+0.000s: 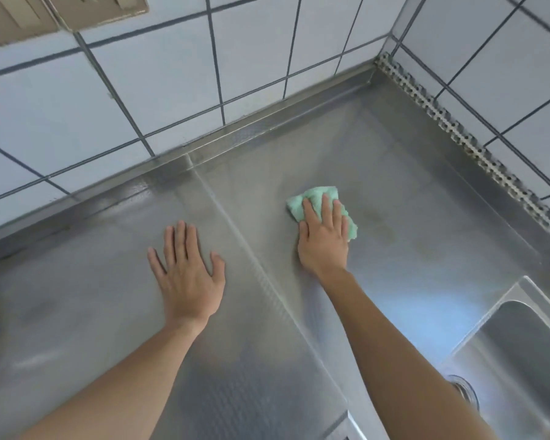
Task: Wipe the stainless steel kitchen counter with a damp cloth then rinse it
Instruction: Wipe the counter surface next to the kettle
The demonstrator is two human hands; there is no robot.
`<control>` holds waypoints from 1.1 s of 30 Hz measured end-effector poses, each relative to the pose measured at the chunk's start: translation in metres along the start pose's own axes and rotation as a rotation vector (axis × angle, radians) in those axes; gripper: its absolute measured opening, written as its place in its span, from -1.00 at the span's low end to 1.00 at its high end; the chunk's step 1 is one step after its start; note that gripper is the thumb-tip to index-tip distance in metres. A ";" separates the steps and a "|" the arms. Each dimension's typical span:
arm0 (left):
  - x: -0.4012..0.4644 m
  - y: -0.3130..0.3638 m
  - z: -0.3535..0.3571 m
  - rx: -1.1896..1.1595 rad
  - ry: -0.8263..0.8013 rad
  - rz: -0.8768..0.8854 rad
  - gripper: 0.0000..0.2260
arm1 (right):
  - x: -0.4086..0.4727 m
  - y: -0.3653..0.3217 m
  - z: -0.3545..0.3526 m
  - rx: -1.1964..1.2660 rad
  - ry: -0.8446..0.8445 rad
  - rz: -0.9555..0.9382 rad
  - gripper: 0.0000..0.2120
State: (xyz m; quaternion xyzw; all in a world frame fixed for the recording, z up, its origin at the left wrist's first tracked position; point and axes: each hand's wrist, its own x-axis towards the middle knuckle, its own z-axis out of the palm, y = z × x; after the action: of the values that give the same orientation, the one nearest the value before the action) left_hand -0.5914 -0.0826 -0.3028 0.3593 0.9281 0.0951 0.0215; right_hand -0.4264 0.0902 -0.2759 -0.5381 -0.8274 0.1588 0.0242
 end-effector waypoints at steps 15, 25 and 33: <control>-0.023 0.060 -0.021 -0.083 -0.162 0.246 -0.54 | -0.133 0.159 -0.037 0.048 -0.068 0.056 -0.54; -0.065 0.152 0.008 -0.098 -0.193 0.510 -0.54 | -0.186 0.139 -0.016 0.060 -0.100 -0.193 -0.55; -0.059 0.173 0.040 -0.055 -0.054 0.325 -0.45 | -0.124 0.230 -0.057 0.062 -0.017 0.208 -0.52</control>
State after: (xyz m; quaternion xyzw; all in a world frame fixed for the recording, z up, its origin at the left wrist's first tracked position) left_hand -0.4289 0.0100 -0.3109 0.5062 0.8540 0.1128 0.0407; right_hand -0.1592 0.0775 -0.2724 -0.6188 -0.7619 0.1906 0.0169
